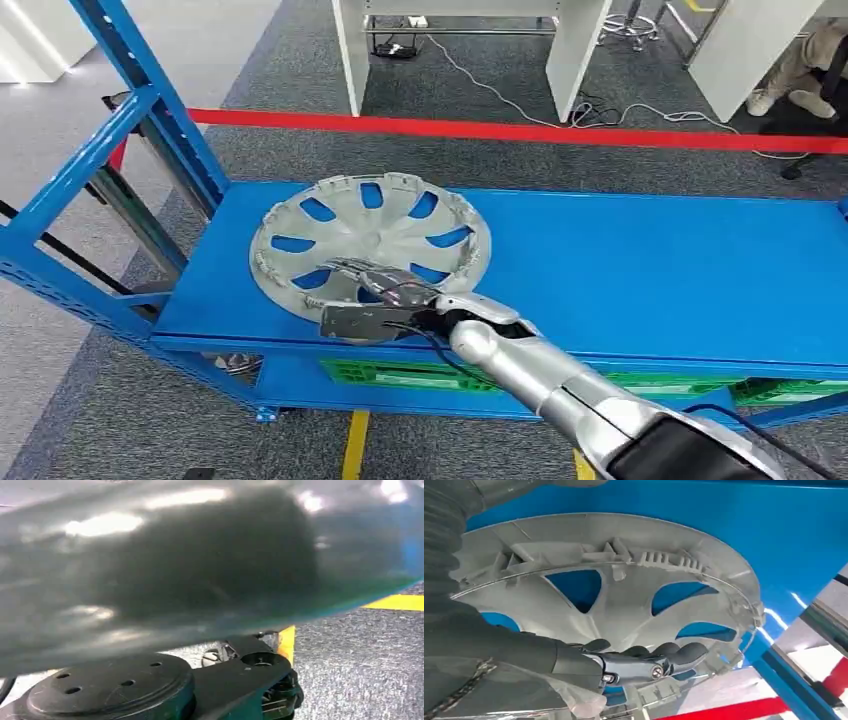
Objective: Take the parts from the cabinet and place them on the table.
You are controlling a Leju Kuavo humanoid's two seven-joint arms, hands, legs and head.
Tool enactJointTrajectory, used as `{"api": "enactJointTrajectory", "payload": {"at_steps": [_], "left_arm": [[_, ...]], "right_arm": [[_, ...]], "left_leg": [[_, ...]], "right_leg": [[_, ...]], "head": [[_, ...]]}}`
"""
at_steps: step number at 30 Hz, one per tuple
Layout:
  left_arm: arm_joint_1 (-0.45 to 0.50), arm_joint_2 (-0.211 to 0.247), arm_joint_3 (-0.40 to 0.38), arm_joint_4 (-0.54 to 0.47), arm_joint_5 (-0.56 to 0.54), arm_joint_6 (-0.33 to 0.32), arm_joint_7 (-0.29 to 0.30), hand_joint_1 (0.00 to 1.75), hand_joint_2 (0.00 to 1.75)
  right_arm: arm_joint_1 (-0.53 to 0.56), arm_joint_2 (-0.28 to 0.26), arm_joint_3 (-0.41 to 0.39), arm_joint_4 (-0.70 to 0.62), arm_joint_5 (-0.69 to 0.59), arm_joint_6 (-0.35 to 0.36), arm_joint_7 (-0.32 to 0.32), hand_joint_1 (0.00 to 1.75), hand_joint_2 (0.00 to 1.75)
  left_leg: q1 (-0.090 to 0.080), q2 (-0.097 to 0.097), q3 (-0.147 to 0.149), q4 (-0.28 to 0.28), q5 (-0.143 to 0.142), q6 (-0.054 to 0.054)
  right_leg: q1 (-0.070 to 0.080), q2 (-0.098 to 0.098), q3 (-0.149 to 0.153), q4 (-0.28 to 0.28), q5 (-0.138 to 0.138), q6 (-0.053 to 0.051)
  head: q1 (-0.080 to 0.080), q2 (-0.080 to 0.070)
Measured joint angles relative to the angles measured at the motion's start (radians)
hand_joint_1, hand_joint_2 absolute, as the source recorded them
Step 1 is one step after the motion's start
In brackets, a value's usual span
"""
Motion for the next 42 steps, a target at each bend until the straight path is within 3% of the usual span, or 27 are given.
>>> {"api": "enactJointTrajectory", "payload": {"at_steps": [25, 26, 27, 28, 30, 42], "left_arm": [[0.001, -0.002, 0.011, 0.000, 0.003, -0.008, -0.007, 0.00, 0.00], [0.001, -0.002, 0.011, 0.000, 0.004, -0.009, -0.007, 0.00, 0.00], [0.001, -0.002, 0.011, 0.000, 0.004, -0.010, -0.008, 0.00, 0.00], [0.001, -0.002, 0.012, 0.000, 0.006, -0.011, -0.009, 0.00, 0.00], [0.001, -0.002, 0.014, 0.000, 0.008, -0.013, -0.010, 0.00, 0.00], [0.000, -0.002, 0.023, 0.000, 0.011, -0.020, -0.021, 0.00, 0.00]], "right_arm": [[-0.017, 0.036, -0.075, 0.113, 0.034, -0.035, 0.054, 0.00, 1.75], [-0.019, 0.036, -0.084, 0.117, 0.037, -0.035, 0.056, 0.05, 1.75], [-0.022, 0.036, -0.093, 0.122, 0.040, -0.035, 0.058, 0.42, 1.75], [-0.024, 0.036, -0.099, 0.127, 0.047, -0.034, 0.061, 1.59, 1.75], [-0.027, 0.038, -0.111, 0.140, 0.059, -0.034, 0.064, 1.75, 1.75], [-0.044, 0.048, -0.125, 0.186, 0.097, -0.018, 0.052, 1.75, 1.75]], "left_leg": [[0.000, 0.000, 0.000, 0.000, 0.000, 0.000], [0.000, 0.000, 0.000, 0.000, 0.000, 0.000], [0.000, 0.000, 0.000, 0.000, 0.000, 0.000], [0.000, 0.000, 0.000, 0.000, 0.000, 0.000], [0.000, 0.000, 0.000, 0.000, 0.000, 0.000], [0.000, 0.000, 0.000, 0.000, 0.000, 0.000]], "right_leg": [[0.000, 0.000, 0.000, 0.000, 0.000, 0.000], [0.000, 0.000, 0.000, 0.000, 0.000, 0.000], [0.000, 0.000, 0.000, 0.000, 0.000, 0.000], [0.000, 0.000, 0.000, 0.000, 0.000, 0.000], [0.000, 0.000, 0.000, 0.000, 0.000, 0.000], [0.000, 0.000, 0.000, 0.000, 0.000, 0.000]], "head": [[0.000, 0.000], [0.000, 0.000], [0.000, 0.000], [0.000, 0.000], [0.000, 0.000], [0.000, 0.000]]}}
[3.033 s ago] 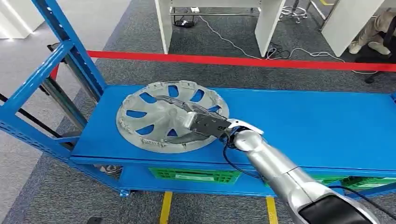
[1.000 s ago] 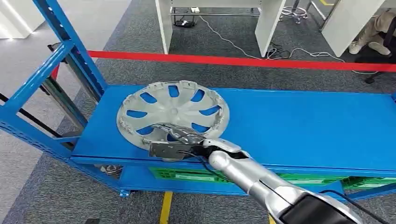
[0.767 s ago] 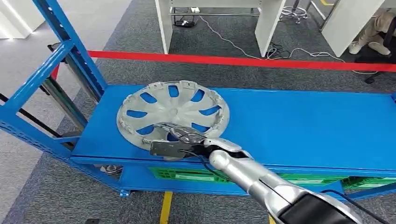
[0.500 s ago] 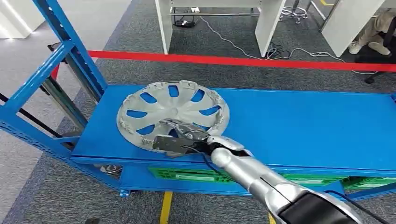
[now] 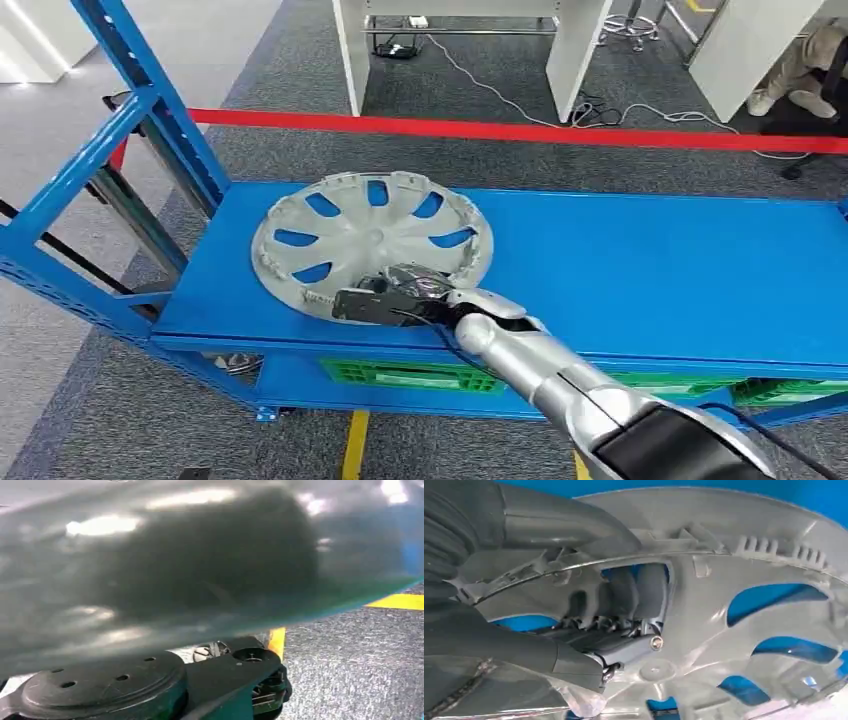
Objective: Take the parts from the cabinet and place them on the table.
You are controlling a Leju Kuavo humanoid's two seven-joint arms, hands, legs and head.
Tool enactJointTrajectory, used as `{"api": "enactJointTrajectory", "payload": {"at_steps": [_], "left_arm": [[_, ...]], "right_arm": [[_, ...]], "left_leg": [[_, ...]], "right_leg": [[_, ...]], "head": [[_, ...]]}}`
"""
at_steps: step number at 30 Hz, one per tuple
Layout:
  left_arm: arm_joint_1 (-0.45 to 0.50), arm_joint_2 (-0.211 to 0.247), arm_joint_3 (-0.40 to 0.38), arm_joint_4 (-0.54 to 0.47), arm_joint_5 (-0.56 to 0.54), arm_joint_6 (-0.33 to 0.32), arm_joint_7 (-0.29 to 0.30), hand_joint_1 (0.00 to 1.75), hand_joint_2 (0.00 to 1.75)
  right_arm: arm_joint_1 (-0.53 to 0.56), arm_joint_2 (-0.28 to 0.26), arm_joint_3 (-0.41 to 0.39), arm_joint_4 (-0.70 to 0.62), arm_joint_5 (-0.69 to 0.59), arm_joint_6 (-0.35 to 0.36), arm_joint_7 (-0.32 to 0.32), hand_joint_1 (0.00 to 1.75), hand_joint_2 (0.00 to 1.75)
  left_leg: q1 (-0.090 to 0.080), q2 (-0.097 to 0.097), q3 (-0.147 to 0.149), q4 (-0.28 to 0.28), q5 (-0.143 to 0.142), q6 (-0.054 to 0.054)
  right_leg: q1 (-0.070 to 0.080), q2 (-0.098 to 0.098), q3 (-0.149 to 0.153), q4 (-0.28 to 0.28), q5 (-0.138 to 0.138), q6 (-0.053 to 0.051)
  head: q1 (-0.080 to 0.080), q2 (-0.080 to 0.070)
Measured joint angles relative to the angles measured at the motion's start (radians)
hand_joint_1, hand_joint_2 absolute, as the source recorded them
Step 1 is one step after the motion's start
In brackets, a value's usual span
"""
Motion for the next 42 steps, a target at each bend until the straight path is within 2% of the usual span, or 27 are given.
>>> {"api": "enactJointTrajectory", "payload": {"at_steps": [16, 22, 26, 30, 37, 42], "left_arm": [[0.000, 0.000, 0.013, 0.002, 0.003, -0.001, -0.006, 0.00, 0.00], [0.000, 0.002, 0.013, 0.002, 0.001, -0.005, -0.034, 0.00, 0.00], [-0.001, 0.002, 0.013, 0.003, 0.010, -0.025, -0.062, 0.00, 0.00], [-0.003, 0.002, 0.014, 0.003, 0.021, -0.033, -0.079, 0.00, 0.00], [-0.015, 0.002, 0.015, 0.003, 0.043, -0.045, -0.106, 0.00, 0.00], [-0.022, 0.000, 0.018, 0.003, 0.061, -0.052, -0.117, 0.00, 0.00]], "right_arm": [[-0.008, 0.002, -0.001, 0.003, -0.036, 0.041, -0.042, 1.75, 1.75], [-0.006, 0.000, -0.050, -0.020, -0.221, 0.146, -0.120, 1.75, 1.75], [0.016, -0.017, -0.090, -0.087, -0.354, 0.215, -0.160, 1.75, 1.75], [0.043, -0.034, -0.110, -0.155, -0.426, 0.242, -0.161, 1.75, 1.75], [0.098, -0.071, -0.119, -0.298, -0.624, 0.297, -0.161, 1.75, 1.75], [0.128, -0.092, -0.135, -0.364, -0.670, 0.301, -0.160, 1.75, 1.75]], "left_leg": [[0.000, 0.000, 0.000, 0.000, 0.000, 0.000], [0.000, 0.000, 0.001, 0.000, 0.000, 0.000], [0.000, 0.001, 0.001, 0.000, 0.000, 0.000], [0.000, 0.001, 0.001, 0.000, 0.000, 0.000], [0.000, 0.001, 0.001, 0.000, 0.000, 0.000], [0.000, 0.001, 0.001, 0.000, 0.000, 0.000]], "right_leg": [[0.000, 0.001, 0.000, 0.000, 0.000, 0.000], [0.000, 0.002, -0.001, 0.000, 0.000, 0.000], [0.000, 0.002, 0.000, 0.000, 0.000, 0.000], [0.000, 0.002, 0.000, 0.000, 0.000, 0.000], [0.000, 0.002, -0.001, 0.000, 0.000, 0.000], [0.000, 0.002, -0.001, 0.000, 0.000, 0.000]], "head": [[0.000, 0.000], [0.000, 0.000], [0.000, 0.000], [0.000, 0.000], [0.000, 0.000], [0.000, 0.000]]}}
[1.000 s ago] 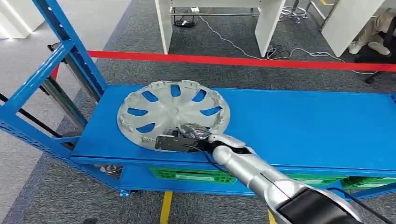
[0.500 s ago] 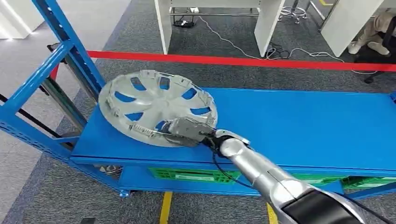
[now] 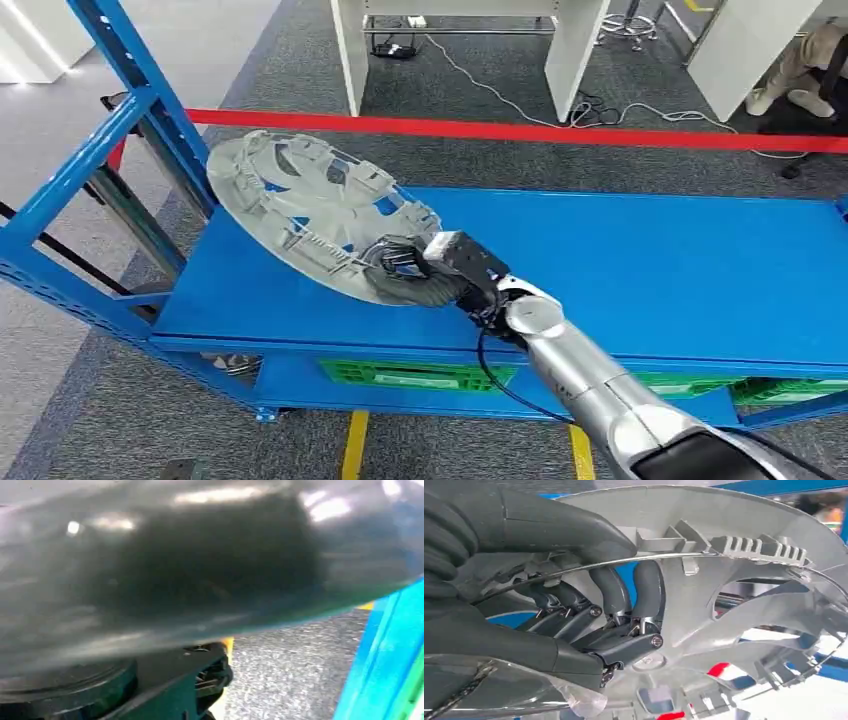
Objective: Take the parts from the cabinet and place them on the table.
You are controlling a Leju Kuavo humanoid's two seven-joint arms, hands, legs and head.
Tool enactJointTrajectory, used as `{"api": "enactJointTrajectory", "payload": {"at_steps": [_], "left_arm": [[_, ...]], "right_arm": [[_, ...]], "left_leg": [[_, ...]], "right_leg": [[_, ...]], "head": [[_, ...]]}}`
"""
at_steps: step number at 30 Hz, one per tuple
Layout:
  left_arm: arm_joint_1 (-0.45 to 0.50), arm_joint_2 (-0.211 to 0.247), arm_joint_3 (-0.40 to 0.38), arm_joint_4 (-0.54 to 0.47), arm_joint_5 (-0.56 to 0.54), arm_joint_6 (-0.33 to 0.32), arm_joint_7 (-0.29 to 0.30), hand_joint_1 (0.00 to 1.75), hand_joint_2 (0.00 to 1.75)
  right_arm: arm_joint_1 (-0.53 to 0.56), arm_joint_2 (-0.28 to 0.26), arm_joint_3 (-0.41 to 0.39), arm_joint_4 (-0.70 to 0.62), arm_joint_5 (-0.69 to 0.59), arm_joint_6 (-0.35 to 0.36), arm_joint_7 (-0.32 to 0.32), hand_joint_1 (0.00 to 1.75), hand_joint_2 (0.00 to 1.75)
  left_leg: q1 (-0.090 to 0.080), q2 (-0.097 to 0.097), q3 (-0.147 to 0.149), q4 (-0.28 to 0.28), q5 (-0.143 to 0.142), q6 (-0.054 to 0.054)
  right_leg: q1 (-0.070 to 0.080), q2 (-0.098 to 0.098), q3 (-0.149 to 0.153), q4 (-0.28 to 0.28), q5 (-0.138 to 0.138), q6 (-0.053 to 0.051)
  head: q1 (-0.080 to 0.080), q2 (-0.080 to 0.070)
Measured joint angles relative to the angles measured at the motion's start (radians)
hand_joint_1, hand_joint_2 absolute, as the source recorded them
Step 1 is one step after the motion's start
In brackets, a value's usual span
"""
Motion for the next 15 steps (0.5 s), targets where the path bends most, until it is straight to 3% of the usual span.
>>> {"api": "enactJointTrajectory", "payload": {"at_steps": [5, 13, 15], "left_arm": [[-0.003, -0.001, 0.001, 0.000, 0.007, 0.006, -0.017, 0.00, 0.00], [-0.007, -0.003, -0.010, 0.000, -0.032, 0.086, -0.075, 0.00, 0.00], [-0.005, -0.006, -0.039, -0.006, -0.008, 0.122, -0.126, 0.00, 0.00]], "right_arm": [[0.031, -0.017, -0.017, -0.056, -0.026, -0.008, -0.002, 1.75, 1.75], [0.135, -0.045, -0.062, -0.182, -0.035, -0.027, -0.002, 1.75, 1.75], [0.169, -0.051, -0.076, -0.224, -0.025, -0.042, 0.001, 1.75, 1.75]], "left_leg": [[0.000, 0.000, 0.000, 0.000, 0.000, 0.000], [0.000, 0.000, 0.000, 0.000, 0.000, 0.000], [0.000, 0.000, 0.000, 0.000, 0.000, 0.000]], "right_leg": [[0.000, 0.000, 0.000, 0.000, 0.000, 0.000], [0.000, -0.001, 0.000, 0.000, 0.000, 0.000], [0.000, -0.002, 0.000, 0.000, 0.000, 0.000]], "head": [[0.000, 0.000], [0.000, 0.000], [0.000, 0.000]]}}
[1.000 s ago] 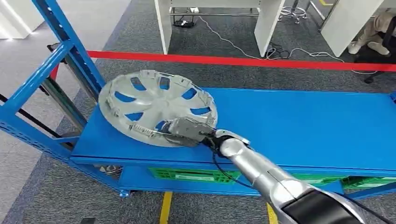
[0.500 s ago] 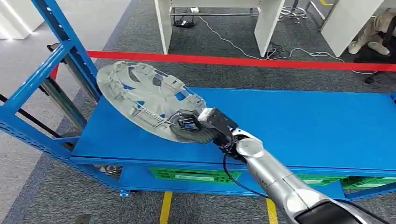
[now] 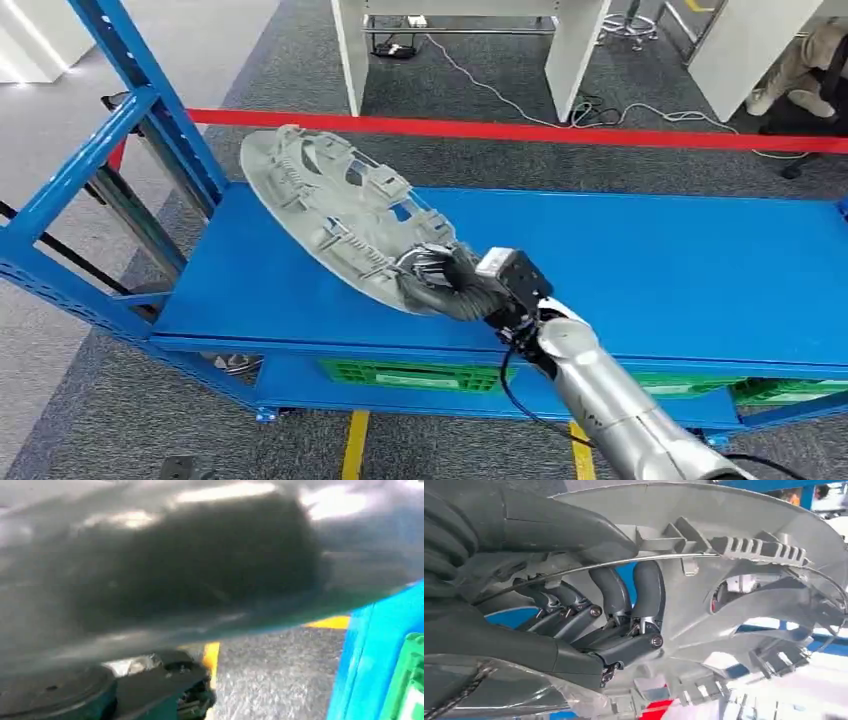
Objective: Take the parts from the cabinet and place them on the table.
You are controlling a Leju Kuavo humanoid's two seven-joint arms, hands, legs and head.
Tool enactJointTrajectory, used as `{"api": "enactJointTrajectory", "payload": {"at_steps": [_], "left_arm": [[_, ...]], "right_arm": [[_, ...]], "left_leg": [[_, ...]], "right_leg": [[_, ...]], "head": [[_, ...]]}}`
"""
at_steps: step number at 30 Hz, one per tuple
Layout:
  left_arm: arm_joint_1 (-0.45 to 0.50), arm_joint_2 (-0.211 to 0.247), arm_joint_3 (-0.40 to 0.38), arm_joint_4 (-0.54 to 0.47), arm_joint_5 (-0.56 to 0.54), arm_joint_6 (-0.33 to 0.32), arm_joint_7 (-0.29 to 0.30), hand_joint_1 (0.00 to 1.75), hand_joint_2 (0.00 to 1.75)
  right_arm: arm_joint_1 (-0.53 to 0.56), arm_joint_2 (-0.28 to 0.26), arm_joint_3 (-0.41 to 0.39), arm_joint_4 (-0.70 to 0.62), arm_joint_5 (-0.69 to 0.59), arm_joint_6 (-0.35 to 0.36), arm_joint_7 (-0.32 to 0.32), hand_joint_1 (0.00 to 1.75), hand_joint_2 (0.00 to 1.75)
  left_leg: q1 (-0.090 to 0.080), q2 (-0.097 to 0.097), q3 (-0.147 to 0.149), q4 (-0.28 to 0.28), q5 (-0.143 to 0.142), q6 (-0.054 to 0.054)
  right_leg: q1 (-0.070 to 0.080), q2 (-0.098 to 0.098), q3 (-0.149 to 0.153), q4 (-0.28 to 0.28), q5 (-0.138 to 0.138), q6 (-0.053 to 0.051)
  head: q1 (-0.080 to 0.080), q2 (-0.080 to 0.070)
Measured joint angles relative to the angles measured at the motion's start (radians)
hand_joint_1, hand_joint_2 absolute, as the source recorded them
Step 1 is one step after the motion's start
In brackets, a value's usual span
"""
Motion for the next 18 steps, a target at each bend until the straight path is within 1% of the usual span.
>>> {"api": "enactJointTrajectory", "payload": {"at_steps": [1, 2, 3, 5, 6, 10, 12, 18], "left_arm": [[0.005, -0.007, -0.037, -0.015, 0.049, 0.004, -0.030, 0.00, 0.00], [0.009, -0.007, -0.094, -0.019, 0.104, -0.012, -0.044, 0.00, 0.00], [0.011, -0.002, -0.132, -0.016, 0.142, -0.038, -0.044, 0.00, 0.00], [0.014, 0.004, -0.175, -0.009, 0.167, -0.092, -0.042, 0.00, 0.00], [0.015, 0.004, -0.191, -0.007, 0.169, -0.108, -0.042, 0.00, 0.00], [0.026, 0.005, -0.237, 0.002, 0.168, -0.109, -0.034, 0.00, 0.00], [0.029, 0.006, -0.252, 0.003, 0.157, -0.096, -0.022, 0.00, 0.00], [0.031, 0.007, -0.275, 0.007, 0.154, -0.106, -0.021, 0.00, 0.00]], "right_arm": [[0.024, -0.005, -0.008, -0.034, 0.007, -0.006, 0.004, 1.75, 1.75], [0.045, -0.011, -0.014, -0.063, 0.009, -0.003, 0.008, 1.75, 1.75], [0.058, -0.016, -0.017, -0.078, 0.009, 0.004, 0.008, 1.75, 1.75], [0.067, -0.022, -0.020, -0.090, 0.008, 0.013, 0.005, 1.75, 1.75], [0.068, -0.024, -0.022, -0.093, 0.008, 0.016, 0.000, 1.75, 1.75], [0.078, -0.028, -0.024, -0.106, 0.005, 0.017, -0.016, 1.75, 1.75], [0.086, -0.030, -0.026, -0.122, 0.003, 0.016, -0.019, 1.75, 1.75], [0.100, -0.034, -0.031, -0.150, 0.002, 0.016, -0.021, 1.75, 1.75]], "left_leg": [[0.000, -0.001, 0.000, 0.000, 0.000, 0.000], [0.000, -0.001, 0.000, 0.000, 0.000, 0.000], [0.000, -0.001, -0.001, 0.000, 0.000, 0.000], [0.000, 0.000, 0.000, 0.000, 0.000, 0.000], [0.000, 0.000, 0.000, 0.000, 0.000, 0.000], [0.000, 0.000, 0.000, 0.000, 0.000, 0.000], [0.000, 0.000, 0.000, 0.000, 0.000, 0.000], [0.000, 0.000, 0.000, 0.000, 0.000, 0.000]], "right_leg": [[0.000, -0.001, 0.000, 0.000, 0.000, 0.000], [0.000, -0.001, 0.001, 0.000, 0.000, 0.000], [0.000, -0.001, 0.001, 0.000, 0.000, 0.000], [0.000, 0.001, 0.000, 0.000, 0.000, 0.000], [0.000, 0.001, 0.000, 0.000, 0.000, 0.000], [0.000, 0.001, 0.000, 0.000, 0.000, 0.000], [0.000, 0.001, 0.000, 0.000, 0.000, 0.000], [0.000, 0.001, 0.000, 0.000, 0.000, 0.000]], "head": [[0.000, 0.000], [0.000, 0.000], [0.000, 0.000], [0.000, 0.000], [0.000, 0.000], [0.000, 0.000], [0.000, 0.000], [0.000, 0.000]]}}
